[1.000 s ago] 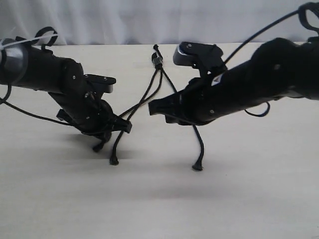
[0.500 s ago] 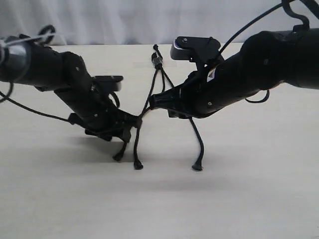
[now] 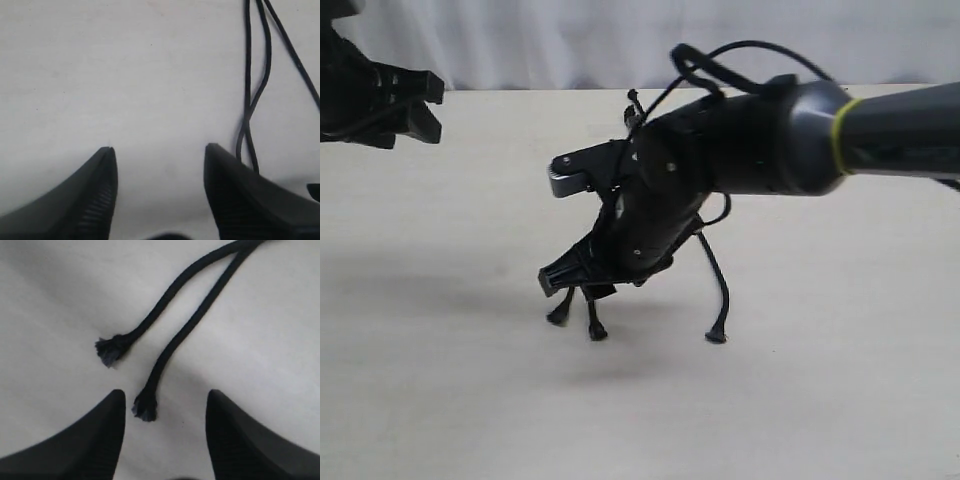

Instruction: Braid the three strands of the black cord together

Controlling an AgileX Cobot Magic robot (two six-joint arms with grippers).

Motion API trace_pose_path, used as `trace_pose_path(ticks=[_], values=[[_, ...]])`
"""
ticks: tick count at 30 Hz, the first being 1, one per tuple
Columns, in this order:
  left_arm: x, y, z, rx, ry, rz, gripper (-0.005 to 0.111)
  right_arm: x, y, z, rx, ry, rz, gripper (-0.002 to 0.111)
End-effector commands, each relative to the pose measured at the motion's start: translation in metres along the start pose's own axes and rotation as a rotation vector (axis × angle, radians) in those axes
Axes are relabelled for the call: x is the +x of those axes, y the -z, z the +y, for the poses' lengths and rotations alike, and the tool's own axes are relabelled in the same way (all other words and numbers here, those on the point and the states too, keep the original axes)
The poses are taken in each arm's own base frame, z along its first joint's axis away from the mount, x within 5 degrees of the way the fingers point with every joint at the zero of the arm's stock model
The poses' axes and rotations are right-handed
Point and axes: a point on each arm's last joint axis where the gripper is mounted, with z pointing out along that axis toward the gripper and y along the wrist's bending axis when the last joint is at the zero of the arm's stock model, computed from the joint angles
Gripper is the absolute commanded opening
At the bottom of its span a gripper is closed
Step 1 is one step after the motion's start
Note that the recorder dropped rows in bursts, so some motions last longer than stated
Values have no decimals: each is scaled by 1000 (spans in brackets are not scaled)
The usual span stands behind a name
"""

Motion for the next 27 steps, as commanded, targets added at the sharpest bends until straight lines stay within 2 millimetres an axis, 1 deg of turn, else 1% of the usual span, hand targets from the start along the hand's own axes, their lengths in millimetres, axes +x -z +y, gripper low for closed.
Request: trace_pose_path(ticks=[1,5,7,8,9,10,13,14,15,18,19,20,21,22,23,24,25,26,27], values=[[8,13,-2,4,-14,5,50,-12,-30,2,77,5,135,48],[11,18,-4,12,-14,18,50,-15,-55,2,102,-20,216,48],[11,18,-4,13,-14,23,50,-15,-64,2,102,-25,232,47],[12,18,-4,14,-14,28,50,-15,-66,2,104,-25,239,44],[12,18,-4,14,-14,32,50,-15,-66,2,106,-25,248,40],[12,18,-4,15,-14,34,50,-14,-66,1,118,-15,252,33],[12,18,-4,15,-14,34,50,-13,-65,-5,171,35,278,7],[13,18,-4,15,-14,38,50,-12,-64,-8,199,54,288,4],[13,18,-4,16,-14,41,50,-12,-63,-12,229,75,297,4],[14,18,-4,17,-37,57,50,-16,-51,-30,299,87,313,4],[15,18,-4,18,-42,60,50,-19,-43,-37,308,73,305,4],[15,18,-5,20,-42,70,50,-24,-28,-51,304,55,290,4],[16,18,-5,20,-42,72,50,-27,-18,-61,303,43,280,4],[16,18,-6,29,-33,73,50,-28,-6,-77,308,50,297,4],[16,18,-7,41,-23,73,50,-27,-1,-89,314,44,317,4],[16,18,-9,57,-14,78,50,-25,2,-109,323,6,345,4],[17,17,-13,60,-26,82,50,-22,2,-120,327,-21,356,4],[19,14,-20,72,-49,94,50,-18,0,-137,331,-59,359,4],[20,11,-26,79,-65,101,50,-15,-2,-147,333,-80,362,4]])
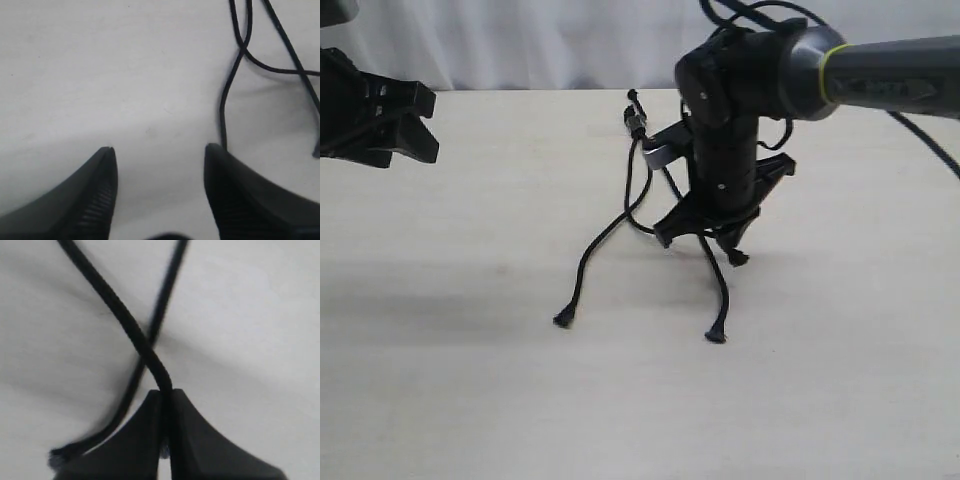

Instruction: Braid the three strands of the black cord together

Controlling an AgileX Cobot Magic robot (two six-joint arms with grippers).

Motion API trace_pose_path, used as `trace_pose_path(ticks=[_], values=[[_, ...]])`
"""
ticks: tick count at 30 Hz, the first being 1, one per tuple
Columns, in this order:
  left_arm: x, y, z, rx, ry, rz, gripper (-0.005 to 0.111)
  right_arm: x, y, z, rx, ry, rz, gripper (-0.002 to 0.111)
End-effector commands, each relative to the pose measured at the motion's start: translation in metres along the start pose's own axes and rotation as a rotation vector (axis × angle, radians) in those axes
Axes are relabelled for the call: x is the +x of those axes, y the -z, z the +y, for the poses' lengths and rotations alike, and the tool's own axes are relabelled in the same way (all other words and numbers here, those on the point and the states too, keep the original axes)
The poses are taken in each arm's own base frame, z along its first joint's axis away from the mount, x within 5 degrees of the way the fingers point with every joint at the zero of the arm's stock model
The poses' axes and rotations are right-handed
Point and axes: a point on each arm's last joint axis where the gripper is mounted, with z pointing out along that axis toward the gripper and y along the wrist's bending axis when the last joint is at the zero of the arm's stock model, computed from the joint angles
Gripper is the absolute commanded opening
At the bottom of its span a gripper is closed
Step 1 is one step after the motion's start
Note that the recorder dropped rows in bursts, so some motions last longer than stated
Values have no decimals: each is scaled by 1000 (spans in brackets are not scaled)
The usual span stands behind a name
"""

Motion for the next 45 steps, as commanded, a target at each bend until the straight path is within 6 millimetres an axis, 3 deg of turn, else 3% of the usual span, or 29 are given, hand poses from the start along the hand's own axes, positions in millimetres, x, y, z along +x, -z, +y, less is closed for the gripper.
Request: trace_pose_path(ticks=[1,5,8,11,13,15,18,22,25,30,37,39,45], values=[[4,-10,-22,41,-60,26,50,8,-18,-35,3,-60,47,4],[10,-44,-58,80,-155,59,50,19,-46,-40,-108,-98,103,4],[24,-76,-85,102,-229,129,51,23,-47,-31,-273,-94,122,7],[36,-96,-110,121,-297,137,60,24,-48,-43,-327,-157,124,34],[39,-100,-121,133,-325,118,62,27,-45,-58,-332,-189,123,45],[45,-104,-132,145,-352,110,62,30,-36,-76,-355,-241,92,49],[50,-117,-149,157,-346,130,62,37,-14,-109,-413,-361,1,49],[60,-149,-176,171,-400,205,62,56,15,-153,-432,-483,-111,49],[66,-173,-203,190,-459,255,62,70,28,-169,-418,-531,-154,49],[68,-210,-234,144,-537,328,62,83,33,-171,-396,-554,-187,49],[76,-242,-243,94,-598,388,61,93,17,-163,-394,-565,-170,49],[79,-248,-239,77,-612,410,53,93,16,-163,-393,-554,-175,49],[76,-237,-237,33,-666,438,3,91,17,-163,-399,-561,-197,49]])
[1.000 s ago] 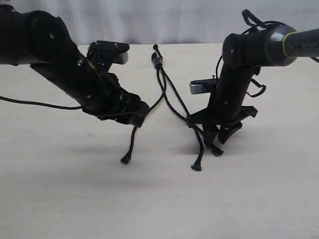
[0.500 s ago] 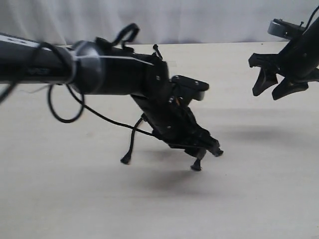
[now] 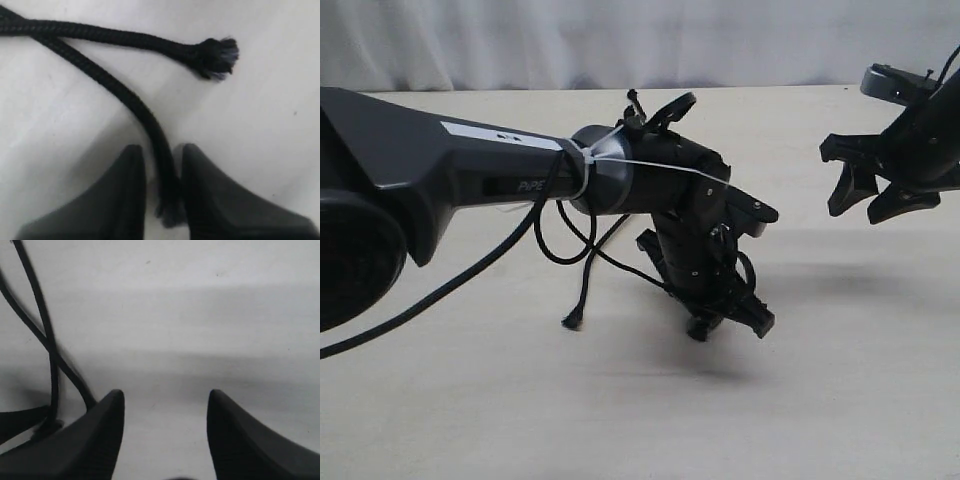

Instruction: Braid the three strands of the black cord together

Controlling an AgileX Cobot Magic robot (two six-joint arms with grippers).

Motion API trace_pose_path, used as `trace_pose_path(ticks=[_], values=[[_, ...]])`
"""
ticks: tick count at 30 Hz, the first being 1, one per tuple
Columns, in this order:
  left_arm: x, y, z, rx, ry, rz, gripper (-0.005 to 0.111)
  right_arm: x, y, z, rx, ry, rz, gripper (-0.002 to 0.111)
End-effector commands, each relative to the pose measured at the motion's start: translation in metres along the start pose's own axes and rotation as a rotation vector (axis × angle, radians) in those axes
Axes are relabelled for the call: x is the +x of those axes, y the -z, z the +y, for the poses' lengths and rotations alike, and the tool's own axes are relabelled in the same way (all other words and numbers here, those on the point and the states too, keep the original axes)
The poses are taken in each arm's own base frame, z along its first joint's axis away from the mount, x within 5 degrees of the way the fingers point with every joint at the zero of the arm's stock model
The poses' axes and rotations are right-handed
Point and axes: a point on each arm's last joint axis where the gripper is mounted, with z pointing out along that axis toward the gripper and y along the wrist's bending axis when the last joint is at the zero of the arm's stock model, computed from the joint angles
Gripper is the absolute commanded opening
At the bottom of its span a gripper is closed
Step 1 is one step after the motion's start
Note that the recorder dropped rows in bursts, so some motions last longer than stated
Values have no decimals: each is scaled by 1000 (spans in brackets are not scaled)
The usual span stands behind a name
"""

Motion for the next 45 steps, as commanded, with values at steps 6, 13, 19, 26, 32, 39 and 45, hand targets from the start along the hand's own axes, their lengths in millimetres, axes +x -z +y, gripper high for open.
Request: trace_pose_path(ticks=[6,13,19,26,32,39,45], values=[[-4,41,0,-102,-79,-27,0,-2,3,6,-76,22,-43,49],[0,77,41,-368,-35,3,0,-2,2,10,-104,42,-45,49],[14,73,81,-390,82,84,0,-2,3,11,-117,34,-47,49],[35,62,114,-401,204,147,0,-3,3,16,-178,60,-63,49],[51,32,121,-355,291,138,0,-2,1,17,-191,52,-61,49],[62,-5,110,-202,408,211,0,-2,2,18,-202,64,-65,49],[50,-10,77,42,443,146,0,-5,3,21,-240,82,-104,49]])
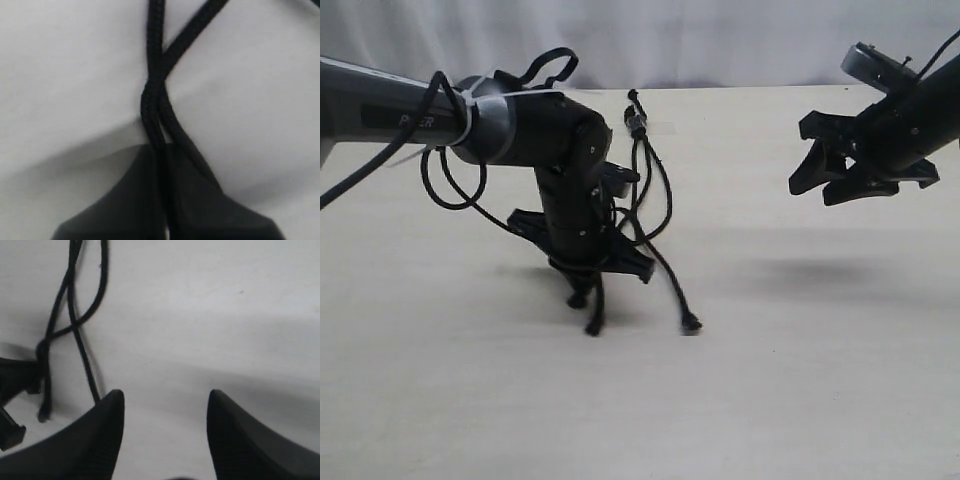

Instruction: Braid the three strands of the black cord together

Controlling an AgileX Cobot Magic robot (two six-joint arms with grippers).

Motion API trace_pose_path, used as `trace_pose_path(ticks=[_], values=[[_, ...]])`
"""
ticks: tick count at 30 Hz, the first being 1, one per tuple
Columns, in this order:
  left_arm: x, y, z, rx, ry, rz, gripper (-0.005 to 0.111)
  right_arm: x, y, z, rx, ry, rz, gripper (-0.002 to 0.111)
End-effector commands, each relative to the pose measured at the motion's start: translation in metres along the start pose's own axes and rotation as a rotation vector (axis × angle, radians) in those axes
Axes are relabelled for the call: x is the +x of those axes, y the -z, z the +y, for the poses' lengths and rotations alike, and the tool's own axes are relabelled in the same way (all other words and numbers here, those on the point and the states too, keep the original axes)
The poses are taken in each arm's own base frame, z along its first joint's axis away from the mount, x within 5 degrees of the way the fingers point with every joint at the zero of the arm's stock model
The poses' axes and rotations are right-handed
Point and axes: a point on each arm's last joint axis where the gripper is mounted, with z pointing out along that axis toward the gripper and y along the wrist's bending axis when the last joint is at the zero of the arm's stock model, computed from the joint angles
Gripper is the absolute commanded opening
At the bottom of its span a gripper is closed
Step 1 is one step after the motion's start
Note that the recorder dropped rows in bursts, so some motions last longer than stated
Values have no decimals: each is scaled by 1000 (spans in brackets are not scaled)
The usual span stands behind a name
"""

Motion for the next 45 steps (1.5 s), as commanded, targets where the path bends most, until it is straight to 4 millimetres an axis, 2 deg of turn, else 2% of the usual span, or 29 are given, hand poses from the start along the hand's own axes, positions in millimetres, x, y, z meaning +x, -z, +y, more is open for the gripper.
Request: trace_pose_path(ticks=[1,5,9,11,15,18,23,25,27,31,37,42,45], values=[[7,-24,-37,237,55,35,0,-3,2,2,-9,13,-52,49],[5,-23,-45,311,70,19,0,-6,3,1,-2,12,-76,49],[5,-20,-40,314,79,25,4,-6,3,2,-13,5,-80,49],[4,-13,-37,313,72,15,13,-6,3,2,-13,5,-80,49],[-1,10,-26,311,58,-46,38,-7,1,4,-7,-13,-96,49],[-3,25,-18,299,52,-84,49,-4,-6,13,-7,-1,-92,49],[-5,53,13,262,62,-123,51,14,-22,41,14,82,-68,49],[-4,72,31,238,71,-152,51,25,-29,53,38,137,-27,49],[-3,89,49,216,88,-189,51,38,-40,69,78,209,24,49],[2,116,70,193,112,-248,51,63,-66,97,197,334,66,49],[8,139,74,194,114,-304,51,88,-97,122,284,377,107,49],[10,140,73,197,114,-292,51,106,-122,134,297,394,162,49],[11,139,73,198,112,-273,51,110,-135,136,295,387,155,49]])
